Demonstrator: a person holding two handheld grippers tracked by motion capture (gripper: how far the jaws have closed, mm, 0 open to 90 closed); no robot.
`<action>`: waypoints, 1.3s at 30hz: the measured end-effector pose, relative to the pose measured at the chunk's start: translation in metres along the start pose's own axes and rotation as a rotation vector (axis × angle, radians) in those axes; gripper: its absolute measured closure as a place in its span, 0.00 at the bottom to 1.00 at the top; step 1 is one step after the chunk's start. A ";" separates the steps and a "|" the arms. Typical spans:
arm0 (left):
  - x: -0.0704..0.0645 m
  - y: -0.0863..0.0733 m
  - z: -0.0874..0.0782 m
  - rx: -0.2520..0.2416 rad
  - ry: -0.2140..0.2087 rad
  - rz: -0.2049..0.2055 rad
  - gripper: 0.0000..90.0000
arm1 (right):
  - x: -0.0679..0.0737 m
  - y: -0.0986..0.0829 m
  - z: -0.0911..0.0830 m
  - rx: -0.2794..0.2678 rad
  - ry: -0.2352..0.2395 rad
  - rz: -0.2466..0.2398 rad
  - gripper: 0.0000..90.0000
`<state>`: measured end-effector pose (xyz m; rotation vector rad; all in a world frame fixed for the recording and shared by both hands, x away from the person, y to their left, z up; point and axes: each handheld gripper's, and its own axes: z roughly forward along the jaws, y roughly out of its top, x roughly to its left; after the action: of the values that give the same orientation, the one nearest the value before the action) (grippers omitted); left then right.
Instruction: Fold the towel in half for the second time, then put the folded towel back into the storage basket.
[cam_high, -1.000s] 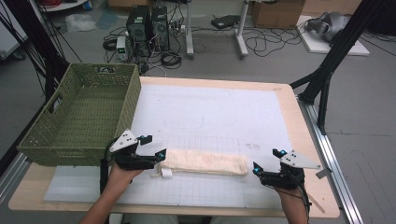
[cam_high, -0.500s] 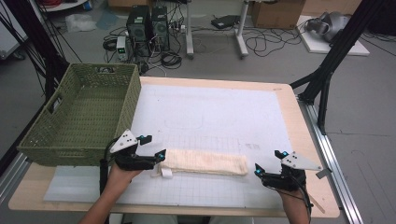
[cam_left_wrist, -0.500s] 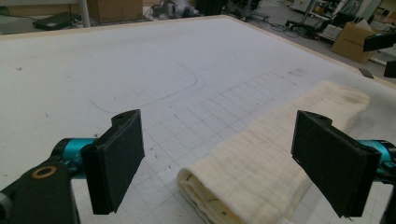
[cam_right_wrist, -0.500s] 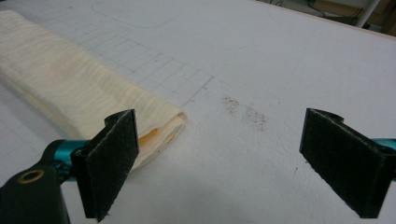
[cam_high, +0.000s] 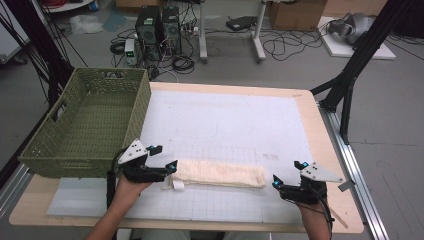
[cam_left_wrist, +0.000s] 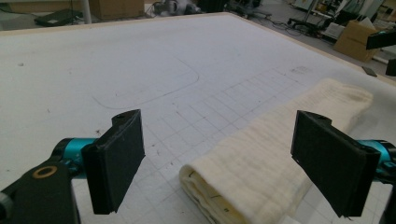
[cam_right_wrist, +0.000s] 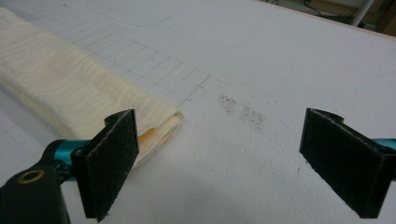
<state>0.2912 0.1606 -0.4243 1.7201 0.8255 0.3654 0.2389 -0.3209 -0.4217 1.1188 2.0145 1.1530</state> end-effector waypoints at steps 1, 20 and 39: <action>0.000 0.000 0.000 0.002 0.001 -0.001 0.20 | 0.000 0.000 0.000 0.003 -0.002 0.002 0.12; -0.001 -0.001 0.003 0.042 0.010 -0.042 0.20 | 0.001 -0.002 0.000 0.011 0.003 0.004 0.12; 0.000 -0.010 0.011 0.147 0.014 -0.084 0.24 | 0.004 -0.003 0.005 0.039 0.021 -0.011 0.12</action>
<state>0.2947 0.1535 -0.4370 1.8137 0.9520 0.2654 0.2395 -0.3163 -0.4266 1.1174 2.0651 1.1292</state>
